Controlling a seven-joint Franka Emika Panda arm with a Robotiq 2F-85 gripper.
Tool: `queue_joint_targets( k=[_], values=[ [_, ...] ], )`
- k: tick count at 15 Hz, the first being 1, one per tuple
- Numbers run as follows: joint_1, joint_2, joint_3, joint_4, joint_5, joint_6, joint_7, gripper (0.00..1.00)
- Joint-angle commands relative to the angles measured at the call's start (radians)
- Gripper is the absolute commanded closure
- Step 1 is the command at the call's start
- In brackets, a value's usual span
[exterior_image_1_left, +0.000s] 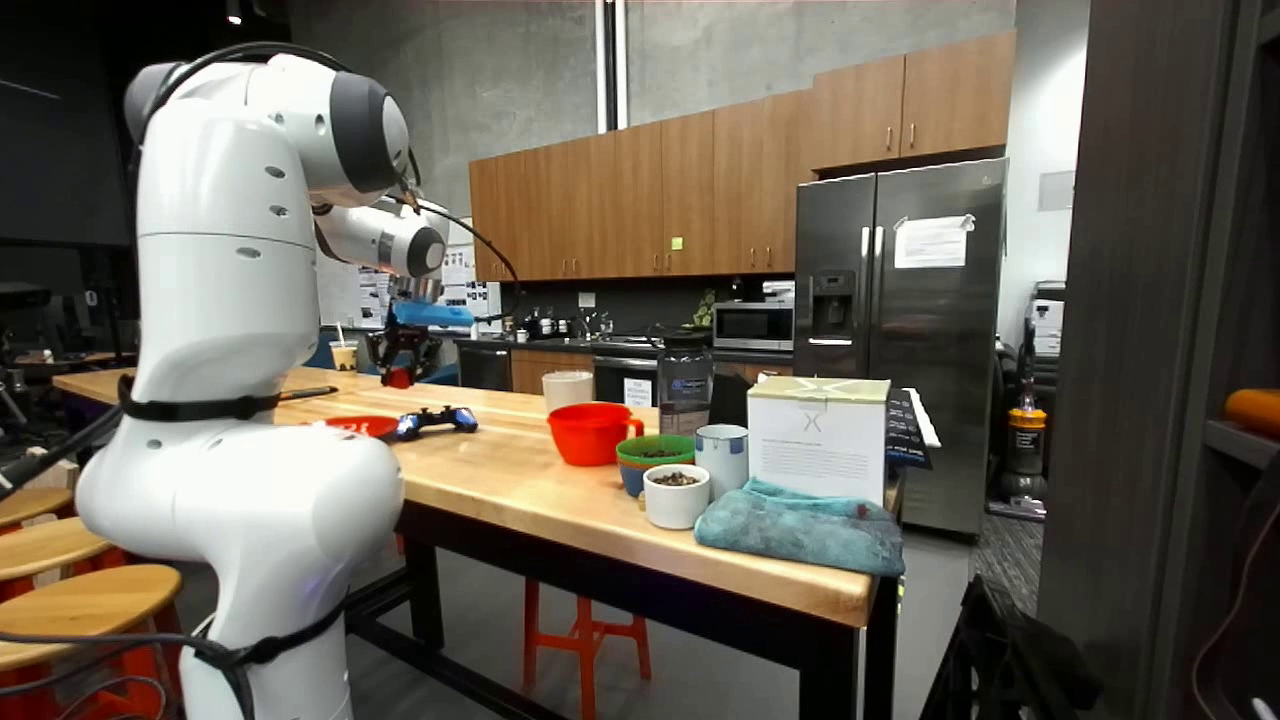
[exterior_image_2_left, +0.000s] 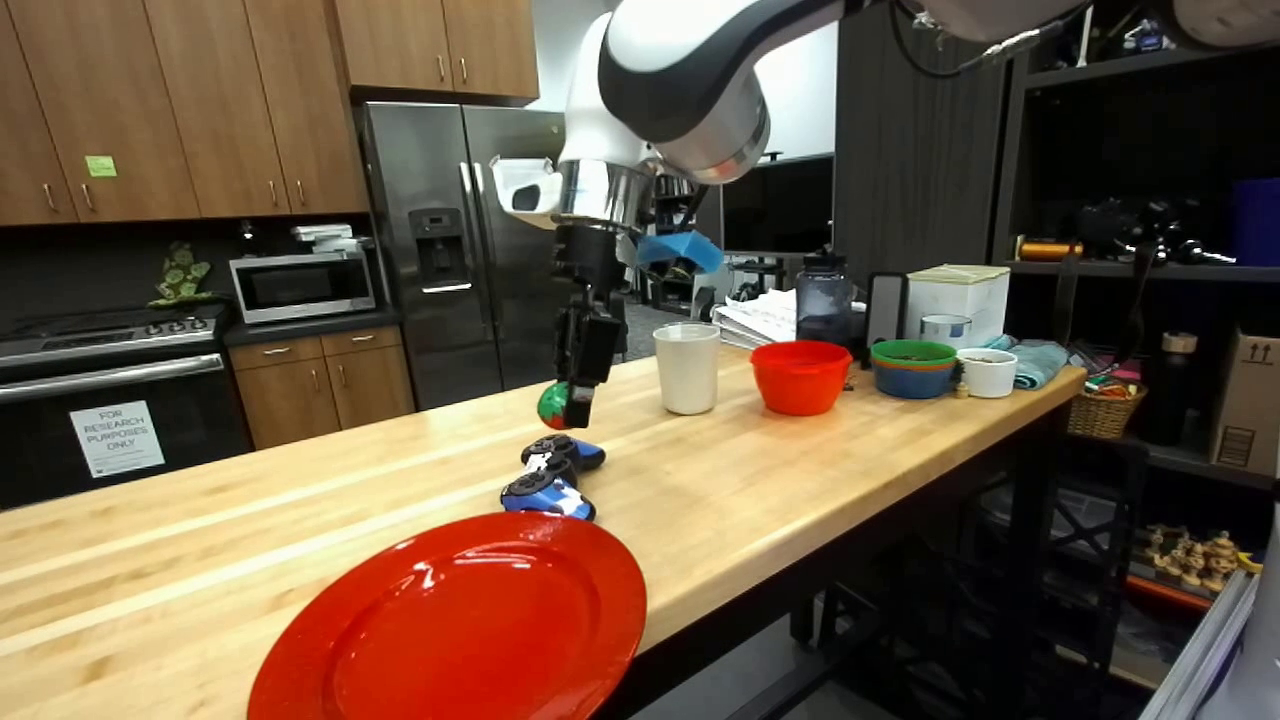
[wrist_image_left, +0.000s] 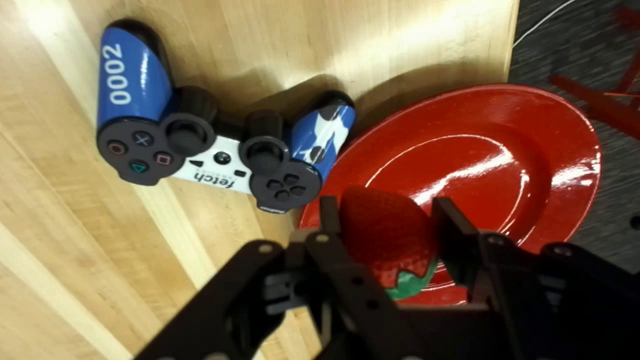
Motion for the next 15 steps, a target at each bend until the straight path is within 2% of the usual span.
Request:
queue_joint_targets(
  k=[1, 8, 15],
  values=[
    [0.01, 0.0, 0.005, 0.017, 0.024, -0.047, -0.075, 0.77],
    [0.04, 0.007, 0.035, 0.02, 0.054, -0.032, -0.171, 0.77],
    [0.067, -0.008, 0.056, -0.021, 0.057, 0.008, -0.203, 0.77]
  ],
)
